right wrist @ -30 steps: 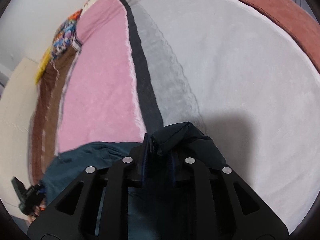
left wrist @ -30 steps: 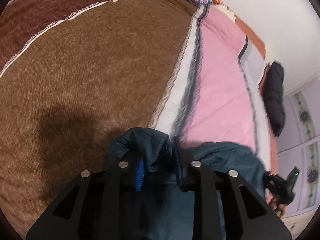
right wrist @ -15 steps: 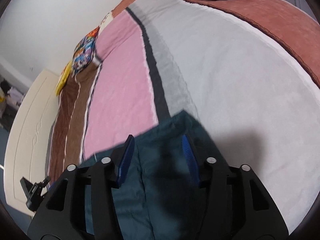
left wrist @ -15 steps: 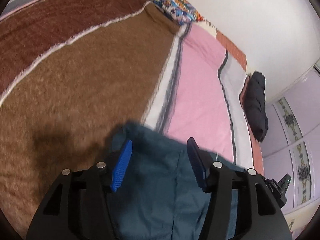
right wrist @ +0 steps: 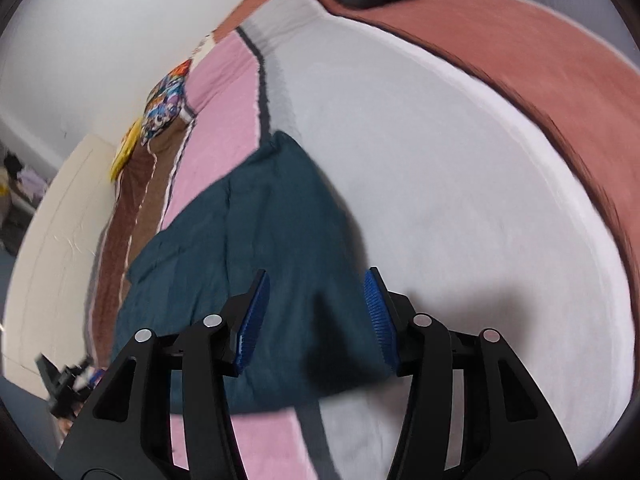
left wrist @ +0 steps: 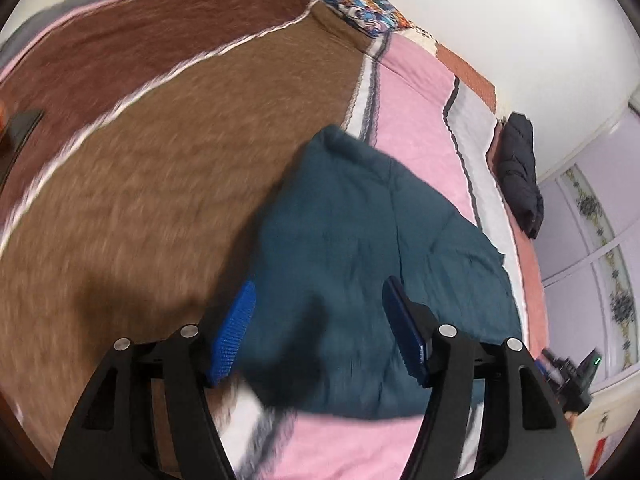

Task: Fold large clothes

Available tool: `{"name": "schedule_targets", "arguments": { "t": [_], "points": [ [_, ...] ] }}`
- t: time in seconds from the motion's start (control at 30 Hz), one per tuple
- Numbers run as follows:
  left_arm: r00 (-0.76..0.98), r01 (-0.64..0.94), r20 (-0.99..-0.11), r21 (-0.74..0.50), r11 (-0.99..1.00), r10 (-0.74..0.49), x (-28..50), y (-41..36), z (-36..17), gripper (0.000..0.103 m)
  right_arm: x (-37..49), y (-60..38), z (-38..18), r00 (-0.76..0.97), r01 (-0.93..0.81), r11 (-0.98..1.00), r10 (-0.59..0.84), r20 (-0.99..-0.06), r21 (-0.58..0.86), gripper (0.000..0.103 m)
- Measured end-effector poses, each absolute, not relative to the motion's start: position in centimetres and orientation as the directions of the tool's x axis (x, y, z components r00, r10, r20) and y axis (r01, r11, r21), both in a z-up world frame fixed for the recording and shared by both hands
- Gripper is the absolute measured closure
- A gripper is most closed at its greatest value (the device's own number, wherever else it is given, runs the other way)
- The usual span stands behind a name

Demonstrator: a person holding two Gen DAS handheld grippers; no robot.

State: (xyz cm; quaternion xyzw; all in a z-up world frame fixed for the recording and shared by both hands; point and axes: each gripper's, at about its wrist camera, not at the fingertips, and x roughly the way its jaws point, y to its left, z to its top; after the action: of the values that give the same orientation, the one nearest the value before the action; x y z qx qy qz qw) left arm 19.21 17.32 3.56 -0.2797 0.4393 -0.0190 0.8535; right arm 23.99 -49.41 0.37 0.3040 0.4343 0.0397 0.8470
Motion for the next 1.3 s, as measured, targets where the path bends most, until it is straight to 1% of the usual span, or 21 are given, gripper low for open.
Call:
{"name": "schedule_targets", "arguments": {
  "t": [0.1, 0.13, 0.2, 0.33, 0.4, 0.47, 0.5, 0.53, 0.57, 0.63, 0.8, 0.93, 1.07, 1.1, 1.13, 1.17, 1.2, 1.23, 1.27, 1.3],
  "points": [
    [0.604, -0.237, -0.733, -0.541, 0.807, -0.314, 16.7, 16.9, 2.6, 0.032, 20.7, -50.0, -0.8, 0.606, 0.236, 0.760, 0.372, -0.703, 0.605, 0.049],
    [0.597, -0.242, -0.731, -0.557, 0.794, -0.331, 15.9, 16.6, 2.1, 0.032, 19.7, -50.0, -1.4, 0.599, 0.249, 0.741, 0.389, -0.700, 0.624, 0.045],
    [0.595, -0.249, -0.723, -0.580, 0.776, -0.350, 14.8, 16.0, 1.4, 0.026, 17.9, -49.8, -2.3, 0.597, 0.265, 0.704, 0.418, -0.685, 0.659, 0.041],
    [0.597, -0.262, -0.706, -0.621, 0.739, -0.381, 13.6, 15.1, -0.1, 0.026, 16.8, -49.1, -3.9, 0.573, 0.288, 0.661, 0.461, -0.678, 0.693, 0.040],
    [0.596, -0.281, -0.693, -0.653, 0.703, -0.406, 13.4, 14.8, -1.1, 0.025, 16.9, -48.9, -4.5, 0.574, 0.304, 0.619, 0.487, -0.658, 0.724, 0.040],
    [0.599, -0.299, -0.690, -0.664, 0.686, -0.406, 13.6, 14.7, -1.7, 0.025, 17.4, -48.7, -4.9, 0.576, 0.316, 0.586, 0.506, -0.642, 0.746, 0.040],
    [0.607, -0.305, -0.684, -0.671, 0.675, -0.405, 13.8, 14.6, -1.9, 0.025, 17.8, -48.4, -4.9, 0.582, 0.321, 0.578, 0.505, -0.638, 0.750, 0.039],
    [0.613, -0.310, -0.678, -0.679, 0.666, -0.406, 13.9, 14.5, -2.0, 0.025, 17.9, -48.3, -4.9, 0.587, 0.324, 0.578, 0.498, -0.638, 0.749, 0.034],
    [0.622, -0.318, -0.669, -0.690, 0.650, -0.407, 14.1, 14.5, -2.1, 0.024, 18.4, -48.0, -4.8, 0.593, 0.325, 0.586, 0.485, -0.642, 0.743, 0.031],
    [0.638, -0.327, -0.657, -0.704, 0.631, -0.402, 14.7, 14.5, -2.6, 0.022, 19.1, -47.7, -4.8, 0.602, 0.326, 0.597, 0.467, -0.648, 0.733, 0.031],
    [0.613, -0.357, -0.692, -0.673, 0.647, -0.382, 16.3, 13.6, -3.8, 0.022, 20.4, -46.9, -5.8, 0.592, 0.350, 0.595, 0.458, -0.663, 0.724, 0.031],
    [0.608, -0.383, -0.703, -0.666, 0.639, -0.368, 18.2, 13.7, -4.9, 0.022, 21.0, -46.5, -6.8, 0.590, 0.364, 0.592, 0.451, -0.670, 0.719, 0.031],
    [0.632, -0.406, -0.681, -0.698, 0.590, -0.372, 19.5, 14.2, -5.9, 0.023, 21.4, -46.5, -7.9, 0.600, 0.394, 0.563, 0.441, -0.667, 0.727, 0.031],
    [0.637, -0.411, -0.675, -0.706, 0.577, -0.372, 19.6, 14.4, -6.1, 0.030, 21.6, -46.5, -8.1, 0.599, 0.398, 0.559, 0.442, -0.667, 0.728, 0.037],
    [0.641, -0.420, -0.669, -0.716, 0.557, -0.377, 19.7, 14.7, -6.2, 0.035, 21.7, -46.3, -8.2, 0.595, 0.399, 0.558, 0.446, -0.669, 0.727, 0.044],
    [0.644, -0.419, -0.662, -0.725, 0.547, -0.383, 19.7, 14.8, -6.3, 0.047, 21.8, -46.2, -8.2, 0.589, 0.401, 0.566, 0.443, -0.676, 0.720, 0.047],
    [0.651, -0.411, -0.650, -0.736, 0.538, -0.392, 19.7, 15.0, -6.2, 0.060, 21.8, -46.1, -7.9, 0.586, 0.395, 0.575, 0.442, -0.679, 0.716, 0.056],
    [0.657, -0.395, -0.637, -0.747, 0.535, -0.403, 19.7, 15.2, -6.0, 0.066, 21.9, -46.0, -7.7, 0.587, 0.387, 0.579, 0.445, -0.677, 0.717, 0.065],
    [0.660, -0.385, -0.632, -0.749, 0.539, -0.406, 19.5, 15.2, -5.8, 0.072, 21.7, -46.0, -7.3, 0.591, 0.376, 0.582, 0.449, -0.671, 0.721, 0.069],
    [0.664, -0.375, -0.628, -0.749, 0.547, -0.405, 19.4, 15.2, -5.5, 0.077, 21.6, -46.0, -6.9, 0.594, 0.363, 0.587, 0.452, -0.665, 0.724, 0.074]
  ]
}}
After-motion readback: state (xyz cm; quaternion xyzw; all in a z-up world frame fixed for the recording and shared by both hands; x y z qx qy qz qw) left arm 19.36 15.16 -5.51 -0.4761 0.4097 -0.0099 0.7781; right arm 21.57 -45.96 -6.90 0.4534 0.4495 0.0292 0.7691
